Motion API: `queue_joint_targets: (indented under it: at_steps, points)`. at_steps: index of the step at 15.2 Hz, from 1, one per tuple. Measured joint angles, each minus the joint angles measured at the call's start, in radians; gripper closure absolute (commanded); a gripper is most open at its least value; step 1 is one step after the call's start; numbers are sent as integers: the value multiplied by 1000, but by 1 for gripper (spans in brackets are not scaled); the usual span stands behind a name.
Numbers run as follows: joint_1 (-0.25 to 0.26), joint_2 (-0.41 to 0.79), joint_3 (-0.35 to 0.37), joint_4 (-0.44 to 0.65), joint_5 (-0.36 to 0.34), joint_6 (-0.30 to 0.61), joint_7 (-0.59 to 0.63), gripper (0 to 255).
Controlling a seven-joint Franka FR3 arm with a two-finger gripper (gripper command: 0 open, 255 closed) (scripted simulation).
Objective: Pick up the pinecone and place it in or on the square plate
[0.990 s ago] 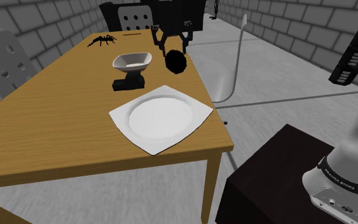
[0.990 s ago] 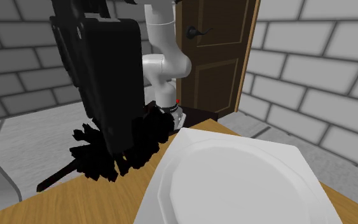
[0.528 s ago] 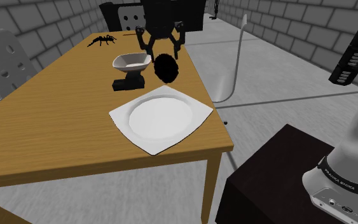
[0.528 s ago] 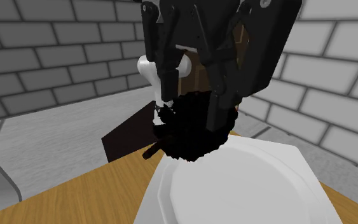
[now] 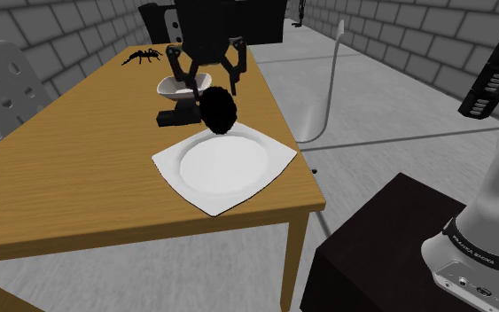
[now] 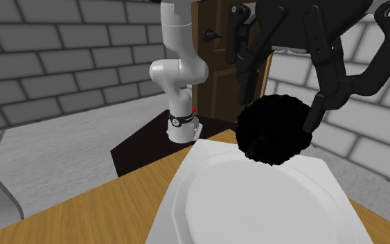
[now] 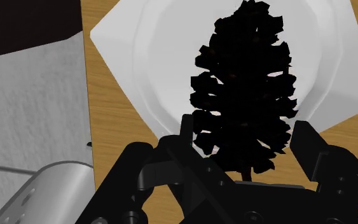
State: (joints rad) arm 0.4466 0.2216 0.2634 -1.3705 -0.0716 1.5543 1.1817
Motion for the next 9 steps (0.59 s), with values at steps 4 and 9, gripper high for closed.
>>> queue_joint_targets:
  at_steps: [4, 9]
  points:
    - [-3, -9, -1, -68, 2, 59, 2, 255]
    - [-7, -20, -2, -148, 5, 129, 1, 255]
